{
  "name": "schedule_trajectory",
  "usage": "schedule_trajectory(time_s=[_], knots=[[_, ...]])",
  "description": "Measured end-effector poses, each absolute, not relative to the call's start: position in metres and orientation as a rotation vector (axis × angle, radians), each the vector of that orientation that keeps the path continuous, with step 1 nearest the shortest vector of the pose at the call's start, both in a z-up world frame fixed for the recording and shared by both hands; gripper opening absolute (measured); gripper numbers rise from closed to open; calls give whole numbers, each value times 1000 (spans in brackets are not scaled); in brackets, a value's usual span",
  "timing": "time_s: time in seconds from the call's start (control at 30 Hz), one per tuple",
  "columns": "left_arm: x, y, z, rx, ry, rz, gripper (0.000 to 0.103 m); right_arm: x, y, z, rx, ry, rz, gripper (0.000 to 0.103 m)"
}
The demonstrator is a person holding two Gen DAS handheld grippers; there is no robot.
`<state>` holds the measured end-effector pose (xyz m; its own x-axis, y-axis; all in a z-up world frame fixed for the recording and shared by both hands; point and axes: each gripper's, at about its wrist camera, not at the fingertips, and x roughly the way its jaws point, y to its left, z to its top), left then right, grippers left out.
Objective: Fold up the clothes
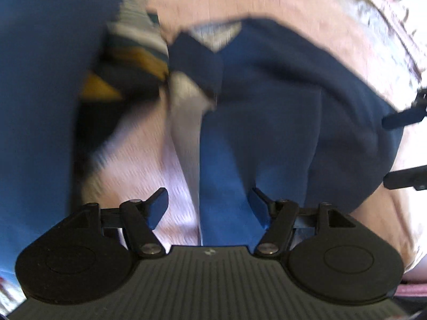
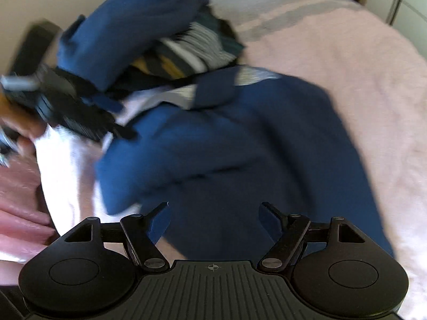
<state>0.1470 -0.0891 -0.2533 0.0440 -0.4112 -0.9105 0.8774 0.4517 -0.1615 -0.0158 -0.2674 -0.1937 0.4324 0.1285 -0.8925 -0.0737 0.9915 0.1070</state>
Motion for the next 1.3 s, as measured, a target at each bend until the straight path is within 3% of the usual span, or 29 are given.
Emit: schedule_trajectory(time_s=[0.03, 0.07, 0.2, 0.33, 0.63, 0.83, 1.13, 1.2, 1.23, 1.27, 1.3], knots=[[143, -91, -251, 515, 1125, -1092, 2, -11, -266, -197, 67, 1126, 140, 76], [139, -92, -249, 515, 1114, -1129, 0, -8, -264, -202, 73, 1134, 156, 76], [126, -100, -221, 489, 1049, -1287, 0, -10, -250, -222, 54, 1163, 234, 76], [126, -112, -175, 405, 998, -1412, 0, -12, -228, -242, 47, 1149, 290, 83], [92, -157, -75, 360, 878, -1674, 0, -11, -225, -227, 209, 839, 196, 84], [-2, -209, -46, 431, 779, -1883, 0, -60, -283, -203, 266, 712, -24, 84], [-226, -308, -39, 449, 763, -2209, 0, -266, -385, -177, 328, 719, -454, 84], [-272, -330, -53, 508, 795, -2208, 11, -314, -401, -174, 363, 732, -558, 84], [-291, -338, -59, 544, 804, -2205, 31, -336, -407, -174, 381, 745, -608, 84], [-310, -345, -66, 579, 813, -2202, 42, -355, -413, -177, 402, 767, -659, 84], [-319, -347, -71, 611, 822, -2199, 43, -373, -418, -181, 429, 784, -705, 84]])
